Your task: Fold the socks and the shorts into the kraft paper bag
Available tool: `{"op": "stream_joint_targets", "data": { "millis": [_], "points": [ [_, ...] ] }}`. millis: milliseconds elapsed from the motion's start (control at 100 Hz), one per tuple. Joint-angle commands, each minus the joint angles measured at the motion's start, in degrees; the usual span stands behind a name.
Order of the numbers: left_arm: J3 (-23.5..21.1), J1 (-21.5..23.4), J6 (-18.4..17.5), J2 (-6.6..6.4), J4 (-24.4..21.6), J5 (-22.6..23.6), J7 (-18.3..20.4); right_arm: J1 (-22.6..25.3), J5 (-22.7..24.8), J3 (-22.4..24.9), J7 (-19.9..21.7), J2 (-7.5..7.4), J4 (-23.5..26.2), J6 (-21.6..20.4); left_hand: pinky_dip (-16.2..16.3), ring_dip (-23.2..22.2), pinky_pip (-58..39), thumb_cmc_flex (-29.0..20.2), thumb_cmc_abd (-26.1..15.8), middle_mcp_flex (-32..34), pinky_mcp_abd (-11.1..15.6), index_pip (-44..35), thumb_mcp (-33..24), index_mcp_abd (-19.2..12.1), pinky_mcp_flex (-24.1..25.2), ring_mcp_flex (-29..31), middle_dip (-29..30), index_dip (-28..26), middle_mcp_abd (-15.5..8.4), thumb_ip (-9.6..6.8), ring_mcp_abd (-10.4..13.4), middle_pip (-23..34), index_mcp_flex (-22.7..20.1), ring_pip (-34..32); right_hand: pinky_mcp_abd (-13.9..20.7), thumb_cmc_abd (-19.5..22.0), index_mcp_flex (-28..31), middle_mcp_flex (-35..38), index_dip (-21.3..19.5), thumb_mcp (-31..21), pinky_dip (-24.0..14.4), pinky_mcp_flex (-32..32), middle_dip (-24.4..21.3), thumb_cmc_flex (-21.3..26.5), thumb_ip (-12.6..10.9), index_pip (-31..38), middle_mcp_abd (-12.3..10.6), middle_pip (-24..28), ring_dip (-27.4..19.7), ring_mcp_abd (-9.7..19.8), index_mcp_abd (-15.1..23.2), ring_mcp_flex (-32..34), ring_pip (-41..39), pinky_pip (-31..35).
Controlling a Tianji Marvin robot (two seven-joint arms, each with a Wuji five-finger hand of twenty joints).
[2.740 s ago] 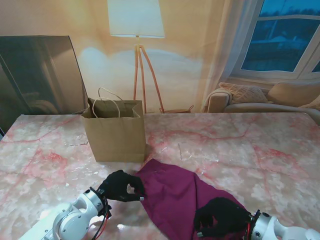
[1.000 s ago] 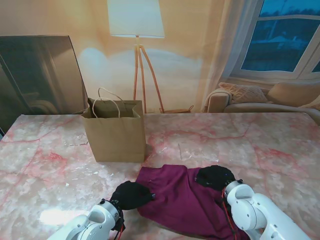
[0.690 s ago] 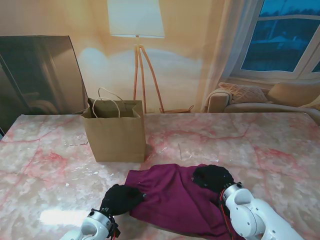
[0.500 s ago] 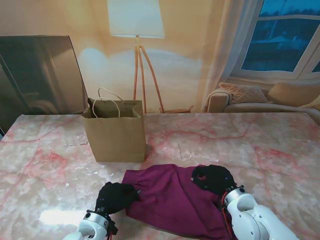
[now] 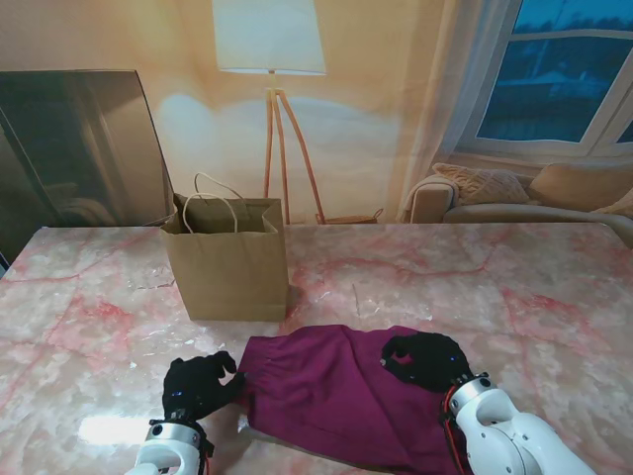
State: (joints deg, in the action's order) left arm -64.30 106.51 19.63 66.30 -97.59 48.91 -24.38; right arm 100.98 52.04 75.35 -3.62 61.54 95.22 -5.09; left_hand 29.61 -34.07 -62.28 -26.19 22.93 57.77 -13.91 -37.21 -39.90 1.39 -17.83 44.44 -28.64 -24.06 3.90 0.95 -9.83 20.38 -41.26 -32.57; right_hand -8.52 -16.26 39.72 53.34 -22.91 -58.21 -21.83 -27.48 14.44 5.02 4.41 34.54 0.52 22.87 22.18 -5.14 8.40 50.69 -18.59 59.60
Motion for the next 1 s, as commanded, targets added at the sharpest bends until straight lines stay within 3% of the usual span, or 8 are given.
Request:
{"op": "stream_joint_targets", "data": {
  "millis": [0,140,270,450,670,780,850,990],
  "points": [
    [0.1,-0.2,1.2,-0.22,-0.1,-1.0,1.8,0.7,0.4,0.0,-0.5,-0.06,-0.4,-0.5,0.4,-1.3,1.2,1.6,-2.2,-3.4,-0.2,8.3,2.8,3.8,2.1,-2.8,-1.6,3.4,2.0,1.08,-0.6,0.9,2.8,1.5,1.0,-0.3,-1.8,-1.7,-1.0,1.5,-1.0,0.7,-0.6,-2.1,-1.3,0.7,-1.5,-0.2,0.0,1.8,1.0,-1.4,1.4,-0.7],
    [1.7,-2.2,4.5,-0.13,0.9,-3.6,5.4,0.8,0.5,0.4,-0.7,-0.07,-0.6,-0.9,0.0,-4.7,5.9,1.8,-4.6,-10.9,-0.2,19.6,8.4,8.8,8.5,-11.1,-6.2,10.7,3.7,0.85,-2.1,2.1,6.2,3.3,0.9,-0.3,-1.3,-0.9,-1.1,1.5,-1.3,0.0,-0.5,-2.1,-1.3,0.9,-1.6,0.0,0.3,1.8,1.2,-0.3,1.0,-0.4],
    [4.1,-5.0,6.6,-0.61,2.7,-4.0,8.9,0.9,0.0,0.8,-1.0,0.01,-1.0,-1.3,0.9,-9.3,10.0,1.7,-6.0,-15.1,0.6,21.2,13.1,8.7,11.9,-15.8,-15.3,10.5,3.1,0.4,-2.0,5.7,7.3,3.6,0.7,-0.4,-1.1,-0.8,-1.1,1.5,-1.5,0.0,-0.6,-2.1,-1.3,1.0,-1.6,-0.1,0.4,1.9,1.4,-0.4,1.0,-0.2],
    [8.0,-8.8,10.0,-0.33,5.6,-6.6,11.1,0.9,0.1,1.1,-1.2,-0.02,-1.5,-2.1,1.8,-13.1,11.1,0.8,-5.5,-17.6,0.8,21.3,17.1,7.7,13.1,-17.8,-20.1,8.8,3.8,0.32,-2.0,7.4,6.8,2.1,0.3,-0.5,-1.1,-0.8,-1.1,1.4,-1.6,0.6,-0.6,-2.2,-1.3,1.1,-1.9,-0.1,0.3,2.0,1.8,-0.9,1.4,-0.4],
    [12.5,-12.0,13.8,0.68,9.0,-7.0,9.2,1.1,0.3,1.5,-0.1,-0.24,-1.4,-3.0,2.8,-14.9,11.0,-0.5,0.6,-19.6,1.0,3.5,9.7,0.4,13.3,-18.6,-20.5,-7.9,2.8,1.59,-1.5,6.9,7.2,2.1,0.1,-0.5,0.1,0.3,-1.4,1.5,-1.9,1.1,-0.2,-2.1,-1.3,1.7,-2.2,0.8,0.9,1.9,2.6,0.2,0.6,-0.6],
    [14.3,-13.2,16.1,1.44,10.3,-7.1,7.6,1.3,0.0,1.6,1.6,-0.49,-1.5,-3.7,2.5,-7.6,11.2,-1.0,2.7,-23.0,1.3,-12.4,3.8,-2.6,13.5,-20.1,-8.6,-20.0,3.9,2.45,-1.4,-1.9,9.5,7.3,0.6,-0.2,2.0,1.9,-1.7,1.7,-2.0,0.6,-0.1,-2.1,-1.2,2.5,-2.2,1.3,1.3,1.8,3.2,1.5,-0.1,-0.6],
    [14.9,-13.7,16.7,1.57,10.4,-7.6,7.9,1.2,0.1,1.6,2.1,-0.61,-1.9,-4.1,2.1,-2.8,10.6,-3.9,5.7,-22.7,0.9,-20.6,3.0,-6.3,12.0,-18.1,-0.1,-27.3,5.5,5.38,-1.4,-6.3,10.6,9.5,0.7,-0.2,2.3,2.0,-1.7,1.9,-2.0,0.6,-0.2,-2.0,-1.2,2.5,-2.2,1.1,1.4,1.9,3.5,1.4,0.1,-0.7],
    [15.2,-14.4,15.9,2.63,11.5,-10.7,6.4,1.1,0.3,1.5,2.8,-0.77,-2.4,-4.3,1.9,0.6,7.9,-10.4,10.9,-17.3,-0.4,-32.6,-0.8,-12.4,8.4,-12.2,4.7,-35.2,7.4,7.63,-2.2,-7.5,8.5,9.0,0.8,-0.1,2.4,2.1,-1.8,2.1,-1.9,0.9,-0.3,-1.9,-1.1,2.5,-2.3,0.9,1.4,2.0,3.4,1.4,0.3,-1.1]
  ]
}}
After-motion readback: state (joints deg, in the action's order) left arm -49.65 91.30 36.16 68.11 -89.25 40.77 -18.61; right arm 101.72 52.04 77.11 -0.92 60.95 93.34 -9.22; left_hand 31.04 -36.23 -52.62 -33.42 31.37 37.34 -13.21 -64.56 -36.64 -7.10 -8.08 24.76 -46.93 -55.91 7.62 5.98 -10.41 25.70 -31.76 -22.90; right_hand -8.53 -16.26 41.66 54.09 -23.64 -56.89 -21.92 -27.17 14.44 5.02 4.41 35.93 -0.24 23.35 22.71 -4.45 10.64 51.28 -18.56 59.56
